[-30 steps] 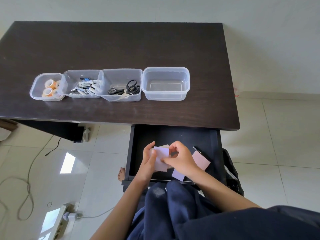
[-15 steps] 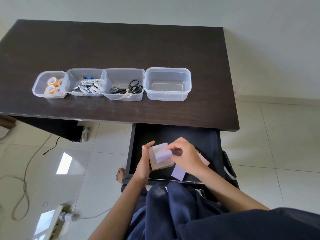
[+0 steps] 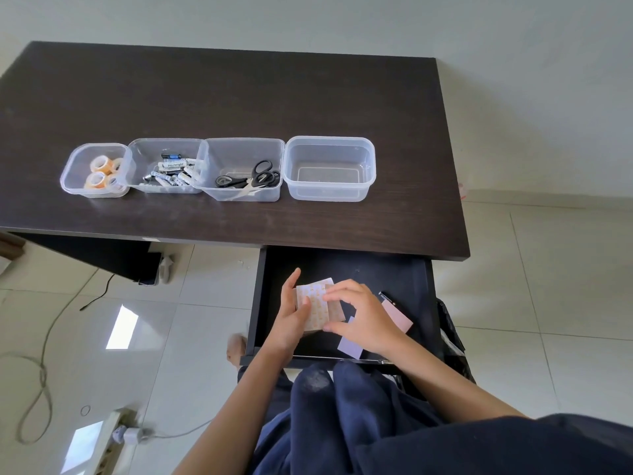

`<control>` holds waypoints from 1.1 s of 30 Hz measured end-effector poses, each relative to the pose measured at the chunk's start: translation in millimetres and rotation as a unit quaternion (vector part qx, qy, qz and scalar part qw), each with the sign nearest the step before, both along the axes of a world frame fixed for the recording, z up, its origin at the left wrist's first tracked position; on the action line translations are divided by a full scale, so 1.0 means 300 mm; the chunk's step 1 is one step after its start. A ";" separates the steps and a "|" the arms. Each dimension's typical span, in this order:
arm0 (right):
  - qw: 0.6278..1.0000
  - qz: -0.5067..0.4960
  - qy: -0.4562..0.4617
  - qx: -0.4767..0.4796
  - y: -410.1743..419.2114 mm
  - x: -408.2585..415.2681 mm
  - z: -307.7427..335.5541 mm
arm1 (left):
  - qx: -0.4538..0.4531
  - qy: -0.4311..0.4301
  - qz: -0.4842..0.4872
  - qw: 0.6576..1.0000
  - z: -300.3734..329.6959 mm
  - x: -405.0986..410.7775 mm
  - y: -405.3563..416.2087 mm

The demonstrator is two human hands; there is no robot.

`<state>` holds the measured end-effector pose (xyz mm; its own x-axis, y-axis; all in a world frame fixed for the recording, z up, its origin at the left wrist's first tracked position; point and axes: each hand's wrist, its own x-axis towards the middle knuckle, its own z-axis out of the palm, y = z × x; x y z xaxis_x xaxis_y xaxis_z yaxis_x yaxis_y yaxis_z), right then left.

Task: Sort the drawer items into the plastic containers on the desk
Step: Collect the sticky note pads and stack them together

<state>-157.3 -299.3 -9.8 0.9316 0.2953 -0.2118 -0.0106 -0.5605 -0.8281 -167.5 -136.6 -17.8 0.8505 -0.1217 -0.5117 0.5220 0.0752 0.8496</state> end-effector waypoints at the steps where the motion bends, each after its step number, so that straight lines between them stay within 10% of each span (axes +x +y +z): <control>1: 1.000 0.002 0.005 0.002 -0.001 -0.002 -0.002 | 0.005 -0.001 -0.003 1.000 -0.001 0.000 0.000; 9: 0.984 -0.178 0.022 -0.002 -0.092 0.031 -0.096 | 0.047 0.007 -0.022 0.999 0.002 -0.007 0.017; 20: 0.928 0.124 0.111 -0.333 -0.098 0.004 -0.319 | 0.091 -0.007 -0.022 0.996 -0.013 -0.031 0.040; 33: 0.980 -0.066 0.165 -0.091 -0.119 0.078 -0.204 | 0.122 -0.019 -0.057 0.991 -0.043 0.022 0.040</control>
